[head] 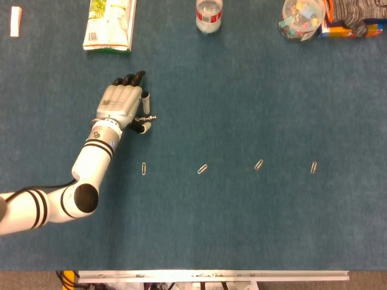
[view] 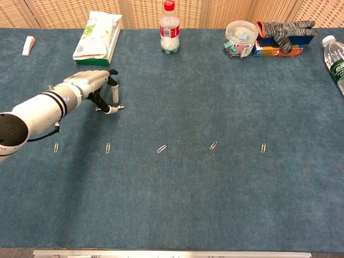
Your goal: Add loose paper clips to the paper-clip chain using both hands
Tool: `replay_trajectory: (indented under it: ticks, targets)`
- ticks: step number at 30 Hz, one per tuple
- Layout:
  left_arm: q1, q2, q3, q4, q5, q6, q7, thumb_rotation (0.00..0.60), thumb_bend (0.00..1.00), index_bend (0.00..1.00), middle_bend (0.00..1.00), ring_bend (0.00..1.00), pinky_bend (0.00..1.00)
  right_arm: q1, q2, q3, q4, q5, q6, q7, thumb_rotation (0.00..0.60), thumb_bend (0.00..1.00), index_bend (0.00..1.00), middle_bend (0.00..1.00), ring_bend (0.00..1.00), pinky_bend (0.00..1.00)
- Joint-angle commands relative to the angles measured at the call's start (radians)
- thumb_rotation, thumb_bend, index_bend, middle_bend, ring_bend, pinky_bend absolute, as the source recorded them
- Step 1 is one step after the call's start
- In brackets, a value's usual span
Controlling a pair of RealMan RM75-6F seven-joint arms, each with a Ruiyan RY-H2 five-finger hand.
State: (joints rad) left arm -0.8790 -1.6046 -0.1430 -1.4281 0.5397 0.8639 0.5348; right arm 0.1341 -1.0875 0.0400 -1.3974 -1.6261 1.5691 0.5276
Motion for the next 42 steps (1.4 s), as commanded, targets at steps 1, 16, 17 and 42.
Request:
replay_trajectory:
  ticks: [1,16,17,42]
  targets:
    - [-0.002,-0.014,0.0,0.016,0.004,0.001,-0.008,0.6,0.25,0.5,0.02,0.0,0.09,-0.003,0.002,0.003,0.001,0.003,0.004,0.003,0.6,0.0,0.15,0.16,0.06,0.37]
    - [0.013,-0.062,0.002,0.08,0.051,0.024,-0.034,0.6,0.25,0.52,0.02,0.0,0.09,-0.005,0.001,0.006,0.004,0.004,0.005,0.006,0.6,0.0,0.15,0.16,0.06,0.37]
    - [0.013,-0.064,0.003,0.082,0.053,0.025,-0.034,0.6,0.25,0.52,0.02,0.0,0.09,-0.004,0.001,0.006,0.005,0.004,0.005,0.006,0.6,0.0,0.15,0.16,0.06,0.37]
    - [0.021,-0.083,0.003,0.123,0.039,0.001,-0.019,0.6,0.25,0.54,0.03,0.0,0.09,-0.002,-0.001,0.006,0.008,0.004,-0.004,0.005,0.6,0.0,0.15,0.16,0.06,0.37]
